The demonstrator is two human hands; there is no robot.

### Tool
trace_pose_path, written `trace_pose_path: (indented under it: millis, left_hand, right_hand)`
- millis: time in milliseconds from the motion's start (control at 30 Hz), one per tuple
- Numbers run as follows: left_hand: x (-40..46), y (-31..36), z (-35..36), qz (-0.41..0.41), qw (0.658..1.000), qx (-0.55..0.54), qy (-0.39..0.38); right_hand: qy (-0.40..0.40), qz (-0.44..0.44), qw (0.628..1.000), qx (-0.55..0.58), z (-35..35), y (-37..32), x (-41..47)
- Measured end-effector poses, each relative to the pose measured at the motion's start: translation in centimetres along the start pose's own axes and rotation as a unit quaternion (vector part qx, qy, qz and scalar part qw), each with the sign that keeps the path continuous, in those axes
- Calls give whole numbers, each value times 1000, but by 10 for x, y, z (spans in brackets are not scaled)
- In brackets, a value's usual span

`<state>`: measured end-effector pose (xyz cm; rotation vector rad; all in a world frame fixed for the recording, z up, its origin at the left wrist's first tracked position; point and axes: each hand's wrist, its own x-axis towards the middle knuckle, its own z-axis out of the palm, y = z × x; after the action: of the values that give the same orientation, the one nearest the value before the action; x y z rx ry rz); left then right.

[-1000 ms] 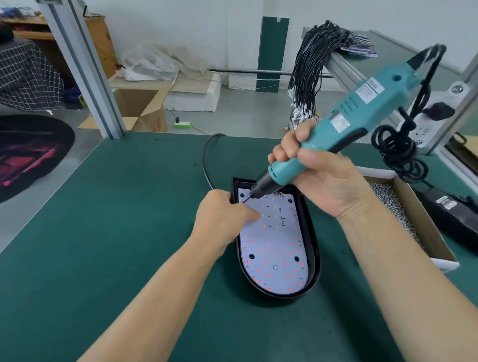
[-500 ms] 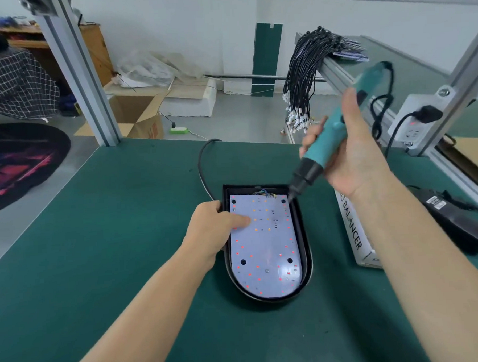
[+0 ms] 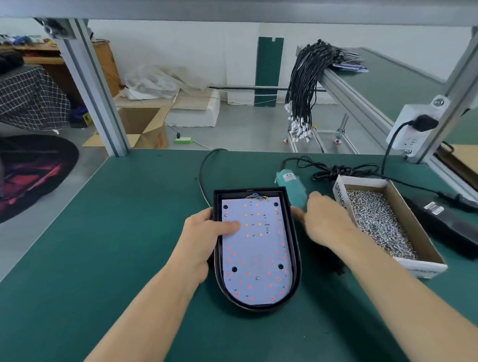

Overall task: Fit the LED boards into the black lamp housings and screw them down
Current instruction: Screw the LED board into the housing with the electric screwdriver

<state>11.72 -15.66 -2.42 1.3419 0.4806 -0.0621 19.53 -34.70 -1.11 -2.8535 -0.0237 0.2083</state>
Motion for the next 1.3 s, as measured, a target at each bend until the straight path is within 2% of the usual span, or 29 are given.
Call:
trace_pose_path:
  millis: [67, 167, 200, 233, 300, 333, 400, 467, 533, 600, 667, 700, 733, 800, 833, 867, 900, 933, 967, 1067, 1133, 1233, 1300]
  left_hand:
    - [-1, 0, 0, 2, 1000, 2, 3]
    - [-2, 0, 1, 0, 1000, 7, 11]
    - [-2, 1, 2, -2, 1000, 10, 14]
    - [-3, 2, 3, -3, 1000, 12, 16]
    - [-4, 3, 4, -5, 1000, 12, 17]
    - [-5, 4, 4, -6, 1000, 10, 20]
    - [-8, 4, 5, 0, 1000, 11, 29]
    - [-11, 3, 6, 12, 1000, 8, 27]
    - [-17, 2, 9, 19, 1000, 1, -16]
    - [-20, 0, 13, 6, 998, -33, -43]
    - [-16, 3, 13, 41, 998, -29, 28]
    - [-11, 4, 10, 96, 992, 0, 84]
    - [-6, 9, 7, 163, 979, 38, 120]
    - [6, 18, -2, 278, 940, 173, 92]
    - [16, 20, -6, 300, 903, 304, 50]
    - [25, 21, -9, 292, 842, 454, 10]
    - [31, 22, -12, 265, 784, 561, -20]
    - [36, 22, -15, 239, 751, 615, -34]
    - [36, 22, -18, 229, 741, 631, -31]
    - [31, 22, -34, 276, 728, 626, 39]
    - [24, 17, -44, 297, 747, 594, 35]
    - [4, 13, -43, 297, 821, 487, -16]
    - [-7, 14, -32, 293, 843, 449, -38]
  right_hand:
    - [6, 2, 999, -50, 1, 0, 0]
    - [-8, 1, 999, -48, -2, 1, -4]
    - [11, -13, 999, -41, -4, 3, -6]
    - [56, -35, 998, -9, -6, 4, -9]
    - [133, -70, 980, 127, -8, 4, -23]
    - [128, -80, 968, 199, -9, 4, -32]
    - [26, -77, 946, 313, -4, 3, -51]
    - [-84, -66, 905, 413, 5, 2, -67]
    - [-121, -50, 856, 500, 10, 3, -73]
    - [-141, -32, 823, 549, 6, 3, -74]
    - [-164, -23, 803, 573, -2, 7, -76]
    - [-180, -27, 791, 585, -7, 11, -78]
    - [-200, -32, 776, 597, -14, 15, -80]
    - [-245, -45, 743, 621, -27, 25, -85]
    - [-261, -55, 729, 630, -32, 31, -87]
    - [-269, -60, 717, 640, -38, 35, -90]
    - [-267, -64, 704, 654, -42, 40, -91]
    - [-255, -71, 692, 672, -47, 45, -92]
    - [-230, -80, 681, 690, -52, 51, -90]
    - [-126, -62, 660, 738, -68, 70, -80]
    - [-72, -32, 648, 758, -74, 79, -72]
    - [-1, -20, 653, 757, -77, 78, -66]
    - [25, -31, 653, 757, -76, 71, -65]
